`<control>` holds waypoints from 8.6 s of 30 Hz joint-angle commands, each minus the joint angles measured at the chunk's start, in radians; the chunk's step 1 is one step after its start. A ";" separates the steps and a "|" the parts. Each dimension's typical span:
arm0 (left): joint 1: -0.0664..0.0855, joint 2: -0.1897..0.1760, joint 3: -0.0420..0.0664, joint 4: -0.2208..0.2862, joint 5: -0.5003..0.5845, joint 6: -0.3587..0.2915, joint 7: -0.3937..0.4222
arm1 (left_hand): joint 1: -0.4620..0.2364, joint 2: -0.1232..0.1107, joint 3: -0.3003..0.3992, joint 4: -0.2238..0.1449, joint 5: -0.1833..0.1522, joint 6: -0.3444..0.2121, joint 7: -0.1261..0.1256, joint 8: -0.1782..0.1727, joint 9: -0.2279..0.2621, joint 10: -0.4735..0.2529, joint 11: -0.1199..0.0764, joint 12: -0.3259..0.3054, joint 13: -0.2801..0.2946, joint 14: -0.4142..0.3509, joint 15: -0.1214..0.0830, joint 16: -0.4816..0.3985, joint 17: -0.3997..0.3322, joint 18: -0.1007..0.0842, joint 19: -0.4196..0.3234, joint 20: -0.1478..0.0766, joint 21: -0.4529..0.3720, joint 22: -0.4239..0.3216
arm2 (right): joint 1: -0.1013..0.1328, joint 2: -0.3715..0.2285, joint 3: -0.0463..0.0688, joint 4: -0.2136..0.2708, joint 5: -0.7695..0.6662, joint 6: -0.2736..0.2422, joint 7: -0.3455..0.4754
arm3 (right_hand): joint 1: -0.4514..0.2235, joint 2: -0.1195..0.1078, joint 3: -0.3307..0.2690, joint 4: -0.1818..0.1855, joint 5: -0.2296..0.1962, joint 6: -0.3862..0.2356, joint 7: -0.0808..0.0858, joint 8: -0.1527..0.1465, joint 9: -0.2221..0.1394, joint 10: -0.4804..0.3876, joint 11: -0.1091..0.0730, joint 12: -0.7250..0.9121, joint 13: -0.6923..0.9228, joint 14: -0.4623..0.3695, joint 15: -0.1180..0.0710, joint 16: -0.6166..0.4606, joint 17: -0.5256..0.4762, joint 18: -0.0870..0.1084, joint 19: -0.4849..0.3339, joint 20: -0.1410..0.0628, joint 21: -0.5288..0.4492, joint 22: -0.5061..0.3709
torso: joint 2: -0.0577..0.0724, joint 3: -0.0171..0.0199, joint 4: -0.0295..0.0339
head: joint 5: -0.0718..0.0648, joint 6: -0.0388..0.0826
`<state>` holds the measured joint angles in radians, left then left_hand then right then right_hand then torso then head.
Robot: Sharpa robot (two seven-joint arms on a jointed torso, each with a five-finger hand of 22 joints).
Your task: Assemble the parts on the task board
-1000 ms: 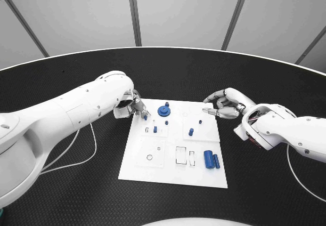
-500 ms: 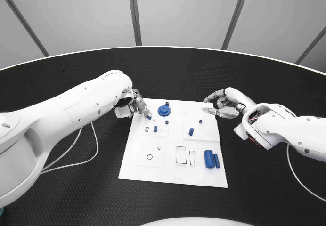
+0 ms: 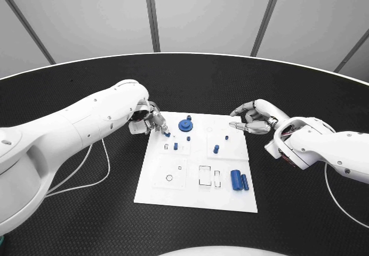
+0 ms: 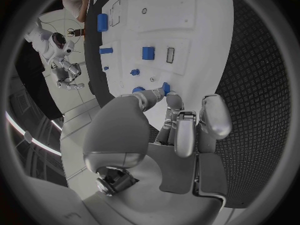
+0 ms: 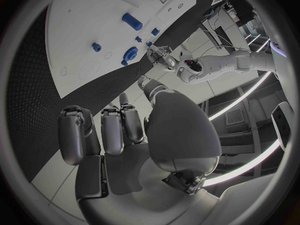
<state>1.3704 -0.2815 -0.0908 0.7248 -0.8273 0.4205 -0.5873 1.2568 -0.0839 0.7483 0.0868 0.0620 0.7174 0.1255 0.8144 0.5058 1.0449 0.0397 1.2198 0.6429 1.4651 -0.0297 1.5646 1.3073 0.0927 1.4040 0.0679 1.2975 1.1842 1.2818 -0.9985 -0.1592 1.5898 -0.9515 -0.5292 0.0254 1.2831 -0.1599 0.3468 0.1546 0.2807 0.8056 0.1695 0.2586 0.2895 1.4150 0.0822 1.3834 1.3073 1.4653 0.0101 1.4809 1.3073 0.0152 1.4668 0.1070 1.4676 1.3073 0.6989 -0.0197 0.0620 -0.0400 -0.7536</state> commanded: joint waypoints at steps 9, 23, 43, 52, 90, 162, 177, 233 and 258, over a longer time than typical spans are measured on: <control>0.000 -0.036 0.000 0.038 0.052 -0.055 0.017 | -0.052 -0.006 0.141 -0.112 0.021 0.009 -0.009 0.025 0.015 0.042 -0.004 0.029 0.037 0.106 -0.001 0.006 0.263 -0.002 0.007 0.006 0.014 0.011 | 0.000 -0.002 0.000 0.000 0.000 -0.001 0.000 | -0.004 -0.005 0.005 0.002 0.004 0.005 0.000 0.005 -0.001 0.006 -0.002 0.004 0.079 0.062 -0.009 -0.004 0.073 0.015 0.050 -0.004 -0.004 0.166 | -0.002 -0.0007 0.0028 | 0.001 0.000; 0.003 -0.212 -0.001 0.266 0.147 -0.199 0.022 | -0.120 -0.041 0.183 -0.146 0.202 0.042 -0.027 0.052 0.020 0.110 -0.022 0.053 0.088 0.106 -0.017 0.006 0.263 -0.006 0.019 -0.009 0.031 0.027 | 0.000 -0.014 0.000 0.002 0.000 -0.005 0.001 | -0.004 -0.005 0.005 0.002 0.004 0.005 0.000 0.005 -0.001 0.006 -0.002 0.004 0.079 0.062 -0.009 -0.004 0.073 0.015 0.050 -0.004 -0.004 0.166 | -0.013 0.0001 0.0133 | -0.003 -0.008; -0.004 -0.313 -0.023 0.469 0.023 -0.316 0.047 | -0.136 -0.061 0.188 -0.157 0.279 0.063 -0.037 0.059 0.018 0.146 -0.032 0.064 0.119 0.106 -0.027 0.006 0.263 -0.009 0.026 -0.018 0.040 0.036 | 0.000 -0.020 0.000 0.002 0.000 -0.008 0.003 | -0.006 -0.005 0.007 0.003 0.004 0.007 0.000 0.006 -0.002 0.005 -0.002 0.003 0.078 0.062 -0.009 -0.004 0.072 0.016 0.050 -0.004 -0.005 0.165 | -0.015 -0.0001 0.0157 | 0.002 -0.012; -0.023 -0.302 -0.030 0.499 -0.025 -0.327 0.049 | -0.138 -0.064 0.189 -0.159 0.290 0.067 -0.039 0.059 0.017 0.151 -0.034 0.065 0.124 0.106 -0.028 0.006 0.263 -0.008 0.025 -0.019 0.039 0.034 | 0.000 -0.019 0.000 0.002 0.000 -0.008 0.003 | -0.006 -0.005 0.007 0.003 0.004 0.007 0.000 0.006 -0.002 0.005 -0.002 0.003 0.078 0.062 -0.009 -0.004 0.072 0.016 0.050 -0.004 -0.005 0.165 | -0.014 -0.0010 0.0139 | 0.002 -0.016; -0.044 -0.257 -0.035 0.468 -0.086 -0.268 0.019 | -0.147 -0.075 0.186 -0.160 0.347 0.081 -0.044 0.059 0.015 0.173 -0.039 0.074 0.150 0.106 -0.033 0.006 0.263 -0.007 0.025 -0.024 0.037 0.030 | 0.000 -0.019 0.000 0.003 0.000 -0.007 0.005 | -0.005 -0.005 0.007 0.004 0.005 0.007 0.000 0.007 -0.002 0.006 -0.002 0.004 0.079 0.062 -0.009 -0.004 0.072 0.015 0.050 -0.005 -0.004 0.166 | -0.015 0.0008 0.0146 | 0.000 -0.023; -0.046 -0.204 -0.036 0.411 -0.096 -0.195 0.008 | -0.147 -0.077 0.183 -0.161 0.354 0.083 -0.045 0.059 0.017 0.175 -0.040 0.074 0.150 0.106 -0.034 0.006 0.263 -0.008 0.026 -0.025 0.037 0.030 | 0.000 -0.019 0.000 0.005 0.000 -0.004 0.004 | -0.005 -0.005 0.007 0.004 0.005 0.007 0.000 0.007 -0.002 0.006 -0.002 0.004 0.079 0.062 -0.009 -0.004 0.072 0.015 0.050 -0.005 -0.004 0.166 | -0.014 0.0005 0.0148 | -0.005 -0.039; -0.046 -0.194 -0.036 0.391 -0.096 -0.182 0.003 | -0.147 -0.076 0.183 -0.161 0.354 0.083 -0.045 0.059 0.017 0.174 -0.040 0.073 0.149 0.106 -0.034 0.006 0.263 -0.008 0.026 -0.025 0.038 0.031 | 0.000 -0.020 0.000 0.007 0.000 -0.003 0.003 | -0.005 -0.005 0.007 0.004 0.005 0.007 0.000 0.007 -0.002 0.006 -0.002 0.004 0.079 0.062 -0.009 -0.004 0.072 0.015 0.050 -0.005 -0.004 0.166 | -0.015 0.0000 0.0145 | -0.006 -0.044; -0.046 -0.211 -0.040 0.381 -0.032 -0.219 0.007 | -0.256 -0.152 -0.298 0.104 0.282 0.093 -0.063 0.042 0.007 0.166 -0.050 0.083 0.143 0.106 -0.042 0.006 0.263 -0.008 0.031 -0.034 0.025 0.018 | 0.000 -0.013 0.000 -0.003 0.000 -0.004 0.006 | -0.005 -0.008 0.013 0.005 0.006 0.008 -0.001 0.009 -0.005 0.005 -0.003 0.003 0.077 0.062 -0.010 -0.006 0.070 0.016 0.050 -0.005 -0.006 0.165 | -0.016 -0.0006 0.0157 | -0.009 -0.040; -0.039 -0.254 -0.039 0.487 -0.107 -0.704 0.555 | 0.117 -0.152 -0.197 0.035 0.299 -0.096 0.041 -0.048 -0.087 -0.199 0.041 -0.156 -0.229 -0.150 0.037 -0.237 -0.250 0.091 -0.255 0.023 -0.422 -0.502 | -0.003 -0.015 0.000 -0.011 0.000 -0.009 0.007 | -0.006 -0.009 0.014 0.007 0.006 0.006 -0.001 0.008 -0.006 0.001 -0.002 -0.002 0.072 0.061 -0.010 -0.008 0.066 0.017 0.048 -0.005 -0.010 0.161 | -0.013 0.0011 0.0120 | -0.033 -0.008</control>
<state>1.3313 -0.5391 -0.1302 1.2122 -0.9331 -0.2592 -0.1072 1.3662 -0.2357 0.5478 0.1263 0.3557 0.6226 0.1652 0.7653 0.4175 0.8476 0.0796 1.0641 0.4141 1.3178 0.0080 1.3310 1.0637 0.1730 1.1513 0.0926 0.8786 0.6854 1.2792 -1.0135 -0.1594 1.5787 -0.9515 -0.5378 0.0329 1.2790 -0.1640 0.3537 0.1615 0.2807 0.8056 0.1696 0.2654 0.2843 1.4150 0.0822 1.3833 1.3075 1.4654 0.0101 1.4764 1.3073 0.0152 1.4668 0.1070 1.4636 1.3074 0.6843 -0.0194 0.0753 -0.0706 -0.7656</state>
